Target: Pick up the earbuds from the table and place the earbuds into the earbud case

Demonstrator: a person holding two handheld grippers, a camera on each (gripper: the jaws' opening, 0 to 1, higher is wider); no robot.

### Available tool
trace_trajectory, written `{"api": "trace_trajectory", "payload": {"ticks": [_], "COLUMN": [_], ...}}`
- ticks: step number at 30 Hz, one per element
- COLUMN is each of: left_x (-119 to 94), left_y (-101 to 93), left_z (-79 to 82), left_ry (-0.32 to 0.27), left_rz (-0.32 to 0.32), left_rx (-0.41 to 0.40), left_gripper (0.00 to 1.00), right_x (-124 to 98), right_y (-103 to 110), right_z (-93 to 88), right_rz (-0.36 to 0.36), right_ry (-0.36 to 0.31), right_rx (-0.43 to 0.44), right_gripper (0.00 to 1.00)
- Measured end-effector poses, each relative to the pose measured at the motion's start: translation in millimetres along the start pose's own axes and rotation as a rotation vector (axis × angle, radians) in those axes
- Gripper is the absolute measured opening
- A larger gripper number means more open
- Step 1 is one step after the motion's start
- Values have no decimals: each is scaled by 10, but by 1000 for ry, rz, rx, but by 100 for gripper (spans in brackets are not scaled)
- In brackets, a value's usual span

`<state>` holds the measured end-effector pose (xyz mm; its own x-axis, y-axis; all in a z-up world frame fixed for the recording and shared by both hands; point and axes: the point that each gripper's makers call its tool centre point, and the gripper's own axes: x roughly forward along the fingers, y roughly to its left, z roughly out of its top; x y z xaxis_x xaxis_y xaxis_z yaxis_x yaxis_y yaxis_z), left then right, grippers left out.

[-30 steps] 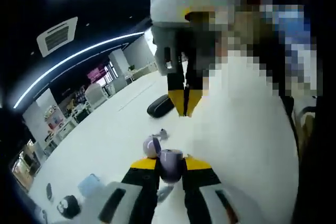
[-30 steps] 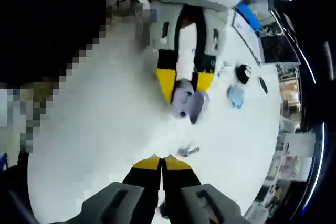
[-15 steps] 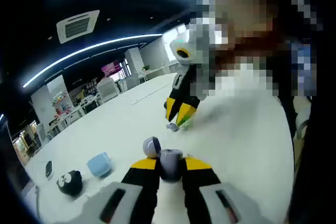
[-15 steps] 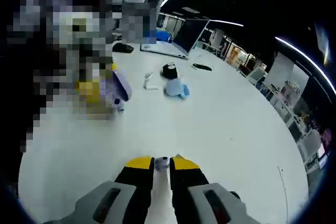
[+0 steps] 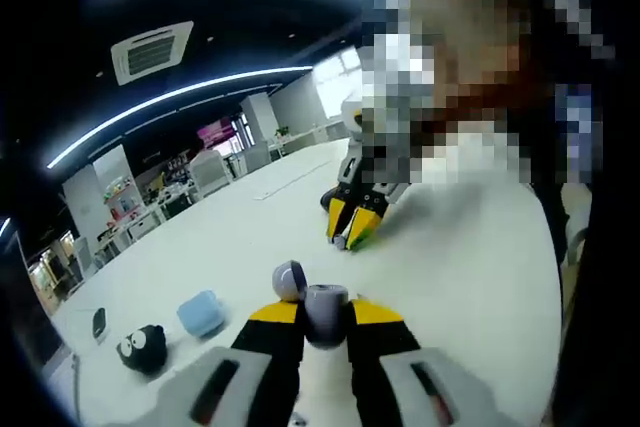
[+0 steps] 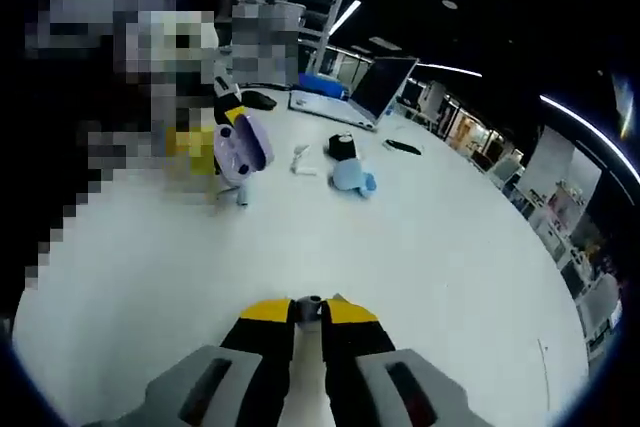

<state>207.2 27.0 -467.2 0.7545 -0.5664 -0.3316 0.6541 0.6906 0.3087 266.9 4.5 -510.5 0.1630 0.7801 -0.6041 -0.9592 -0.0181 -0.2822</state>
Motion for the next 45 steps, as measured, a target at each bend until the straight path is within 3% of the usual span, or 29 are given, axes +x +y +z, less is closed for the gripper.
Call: {"api": "trace_trajectory", "payload": {"ticks": [4, 6, 7, 8, 14, 17, 23, 25, 29, 30, 32, 34, 35, 37, 41, 45], "left_x": [21, 23, -182, -262, -374, -440, -662, -748, -957, -1031, -1073, -1073, -1070, -1102, -1295, -1488], "left_y": [-5, -55, 218, 319, 476, 570, 948, 1019, 1242, 1301, 1330, 1363, 1371, 1395, 1447, 1438], "left_z": [34, 96, -82, -142, -131, -117, -162, -185, -259, -267, -306, -328, -322, -247, -8, 161], "left_ry": [-40, -88, -119, -140, -216, -254, -297, -305, -330, -339, -332, -323, -324, -351, -429, -498], "left_rz": [-18, -56, -82, -99, -73, -35, 143, 170, 287, 326, 353, 382, 390, 413, 470, 484], "left_rx": [-44, -86, -120, -152, -216, -234, -248, -243, -252, -239, -235, -217, -213, -198, -132, -110], "left_gripper": [19, 19, 19, 19, 19, 19, 19, 19, 19, 19, 19, 19, 19, 19, 19, 19], "right_x": [30, 47, 44, 33, -20, -22, -42, -21, 83, 106, 137, 208, 220, 215, 187, 111], "right_y": [7, -34, -61, -70, -109, -125, -199, -221, -156, -106, -10, 45, 58, 104, 198, 261], "right_z": [32, 51, 73, 103, 391, 666, 1494, 1722, 2047, 2178, 2360, 2468, 2529, 2657, 2789, 2881], "right_rz": [-4, 28, 33, 47, 126, 162, 283, 329, 394, 438, 494, 501, 524, 571, 590, 599], "right_ry": [12, -21, -41, -63, -225, -347, -669, -748, -824, -856, -892, -909, -928, -975, -1019, -1057], "right_rx": [34, 149, 191, 257, 587, 701, 895, 963, 1041, 1071, 1091, 1084, 1122, 1182, 1224, 1242], "right_gripper": [9, 9, 9, 9, 10, 10, 10, 10, 10, 10, 10, 10, 10, 10, 10, 10]}}
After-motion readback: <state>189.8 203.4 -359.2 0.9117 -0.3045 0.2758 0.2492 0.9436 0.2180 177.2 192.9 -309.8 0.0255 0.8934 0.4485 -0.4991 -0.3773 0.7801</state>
